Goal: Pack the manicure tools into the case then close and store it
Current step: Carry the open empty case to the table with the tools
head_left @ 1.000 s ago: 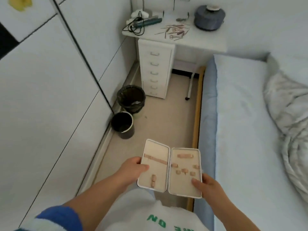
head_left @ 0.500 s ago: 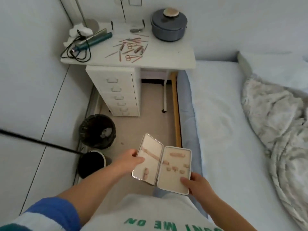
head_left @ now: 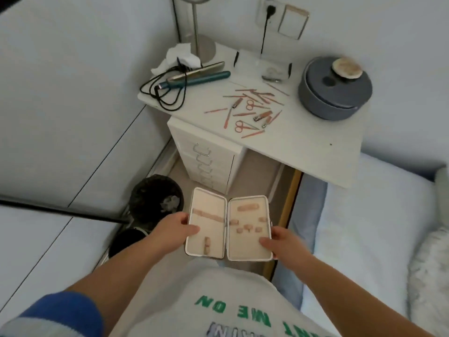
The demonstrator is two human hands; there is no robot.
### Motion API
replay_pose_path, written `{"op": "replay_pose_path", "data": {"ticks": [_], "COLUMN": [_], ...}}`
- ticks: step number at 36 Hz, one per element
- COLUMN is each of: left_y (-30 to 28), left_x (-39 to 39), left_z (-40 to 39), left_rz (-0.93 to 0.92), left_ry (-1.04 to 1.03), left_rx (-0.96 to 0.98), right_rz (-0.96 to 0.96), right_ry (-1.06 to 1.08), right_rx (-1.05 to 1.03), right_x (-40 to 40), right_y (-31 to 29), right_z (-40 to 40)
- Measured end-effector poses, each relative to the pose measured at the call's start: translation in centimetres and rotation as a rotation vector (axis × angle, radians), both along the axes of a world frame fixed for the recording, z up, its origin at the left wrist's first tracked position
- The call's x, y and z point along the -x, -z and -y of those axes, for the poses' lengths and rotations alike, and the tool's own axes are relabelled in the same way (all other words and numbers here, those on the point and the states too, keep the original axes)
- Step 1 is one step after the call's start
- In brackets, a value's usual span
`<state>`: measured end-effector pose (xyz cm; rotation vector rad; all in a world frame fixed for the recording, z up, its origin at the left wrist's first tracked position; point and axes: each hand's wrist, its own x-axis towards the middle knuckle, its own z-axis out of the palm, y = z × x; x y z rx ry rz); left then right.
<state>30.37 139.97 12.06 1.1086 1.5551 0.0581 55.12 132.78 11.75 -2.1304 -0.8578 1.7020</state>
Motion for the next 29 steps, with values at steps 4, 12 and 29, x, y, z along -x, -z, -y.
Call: {"op": "replay_pose_path", "data": {"ticks": [4, 12, 29], "left_y": [0.2, 0.7, 3.3], "left_x": [-0.9, -4.8, -19.1], "left_z": [-5.3, -10.4, -11.7], "left_rz": [-0.031, -0.010, 0.055], "left_ry": [-0.002, -0.105, -0.608], "left_rx": [-0.011, -0.001, -0.010], "right_rz": [-0.037, -0.014, 0.170], "right_ry": [-0.048, -0.073, -0.651], "right_rx": [0.002, -0.039, -0.024], "right_x": [-0.3, -5.8, -19.2], "right_y": [0.2, -0.5, 3.9], "right_z": [-4.3, -13.3, -25.9]}}
